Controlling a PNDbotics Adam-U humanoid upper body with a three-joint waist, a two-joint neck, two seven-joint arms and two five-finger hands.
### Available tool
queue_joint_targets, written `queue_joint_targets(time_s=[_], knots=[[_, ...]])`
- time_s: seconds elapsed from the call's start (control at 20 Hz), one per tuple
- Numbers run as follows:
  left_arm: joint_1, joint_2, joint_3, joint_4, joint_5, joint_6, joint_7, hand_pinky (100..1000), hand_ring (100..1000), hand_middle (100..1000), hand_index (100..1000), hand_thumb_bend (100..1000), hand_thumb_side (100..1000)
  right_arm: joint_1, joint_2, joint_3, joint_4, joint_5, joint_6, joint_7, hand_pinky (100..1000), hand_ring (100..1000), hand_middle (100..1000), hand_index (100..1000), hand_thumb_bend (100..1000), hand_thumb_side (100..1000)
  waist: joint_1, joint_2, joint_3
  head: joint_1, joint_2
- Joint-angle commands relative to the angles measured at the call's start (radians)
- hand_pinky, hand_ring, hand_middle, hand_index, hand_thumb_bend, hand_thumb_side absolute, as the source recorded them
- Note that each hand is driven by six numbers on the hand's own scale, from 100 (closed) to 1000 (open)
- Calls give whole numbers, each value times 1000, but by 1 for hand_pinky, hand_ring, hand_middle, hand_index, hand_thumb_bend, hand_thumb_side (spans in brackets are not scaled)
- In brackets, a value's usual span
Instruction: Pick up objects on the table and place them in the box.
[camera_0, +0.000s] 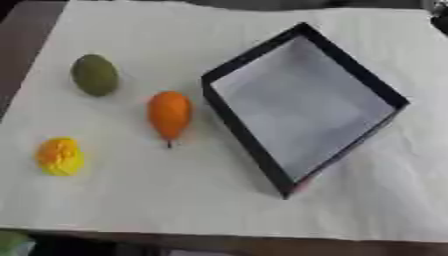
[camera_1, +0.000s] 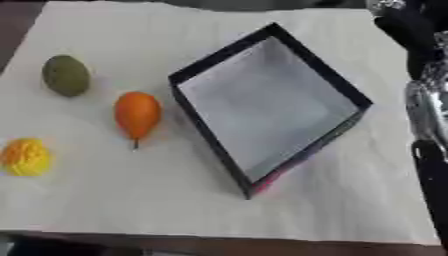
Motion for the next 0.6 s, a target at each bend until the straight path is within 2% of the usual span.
queue_joint_targets(time_s=[0.05,0.45,0.6], knots=[[-14,24,5,-8,-4,-1,-2,736,835,876,864,475,648,-9,-14,-3,-8,-4,3,-1,812,758,734,884,402,300,-13,-33,2,3,0],[-16,29,3,-11,-2,-4,0,735,824,877,875,477,648,-8,-15,-1,-11,-6,1,0,812,757,734,883,398,297,-13,-35,3,4,0],[-17,73,-3,-27,-47,14,-39,732,780,880,883,474,649,-6,-18,-1,-13,-8,-2,-5,810,754,730,880,395,291,-11,-35,2,2,0]])
